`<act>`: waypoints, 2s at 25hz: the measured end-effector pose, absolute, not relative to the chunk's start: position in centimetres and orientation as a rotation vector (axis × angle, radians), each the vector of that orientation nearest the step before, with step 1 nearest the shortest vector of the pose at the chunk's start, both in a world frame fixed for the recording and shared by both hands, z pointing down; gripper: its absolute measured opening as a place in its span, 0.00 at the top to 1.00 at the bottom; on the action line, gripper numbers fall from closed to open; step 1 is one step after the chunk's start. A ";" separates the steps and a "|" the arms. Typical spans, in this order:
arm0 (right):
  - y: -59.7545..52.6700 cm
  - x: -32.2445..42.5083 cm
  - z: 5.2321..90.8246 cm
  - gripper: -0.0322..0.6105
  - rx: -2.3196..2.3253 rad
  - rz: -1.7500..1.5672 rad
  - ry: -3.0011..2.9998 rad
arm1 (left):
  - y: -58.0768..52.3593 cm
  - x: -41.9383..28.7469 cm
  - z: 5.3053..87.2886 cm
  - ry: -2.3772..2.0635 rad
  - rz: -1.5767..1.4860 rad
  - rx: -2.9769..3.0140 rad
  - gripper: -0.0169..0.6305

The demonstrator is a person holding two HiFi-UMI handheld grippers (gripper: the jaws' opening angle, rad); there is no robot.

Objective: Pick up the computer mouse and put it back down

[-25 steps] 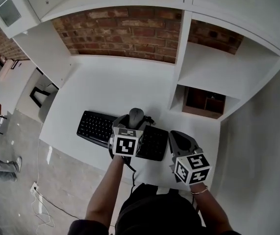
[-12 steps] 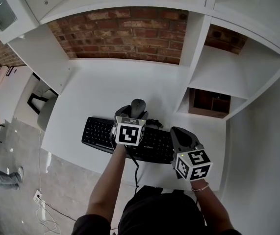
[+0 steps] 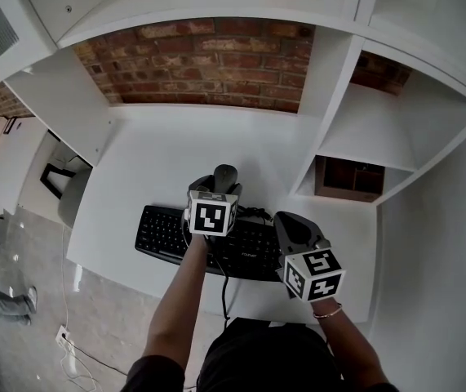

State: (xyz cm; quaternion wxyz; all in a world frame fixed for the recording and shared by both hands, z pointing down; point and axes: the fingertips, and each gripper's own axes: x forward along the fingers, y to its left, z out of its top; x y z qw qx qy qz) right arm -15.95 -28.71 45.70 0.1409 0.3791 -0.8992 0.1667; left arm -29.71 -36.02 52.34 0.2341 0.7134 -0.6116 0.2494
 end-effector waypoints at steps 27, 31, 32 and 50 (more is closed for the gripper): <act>-29.9 -17.2 47.9 0.94 1.047 0.489 -2.542 | -40.4 -29.9 60.3 -1.566 0.812 1.872 0.51; -30.1 -17.1 48.1 0.94 1.043 0.485 -2.536 | -40.4 -29.5 60.6 -1.546 0.842 1.870 0.51; -30.2 -17.1 48.1 0.94 1.043 0.485 -2.535 | -40.4 -29.5 60.7 -1.539 0.846 1.870 0.51; -30.8 -16.8 48.4 0.94 1.053 0.492 -2.523 | -40.5 -29.9 61.8 -1.518 0.836 1.859 0.51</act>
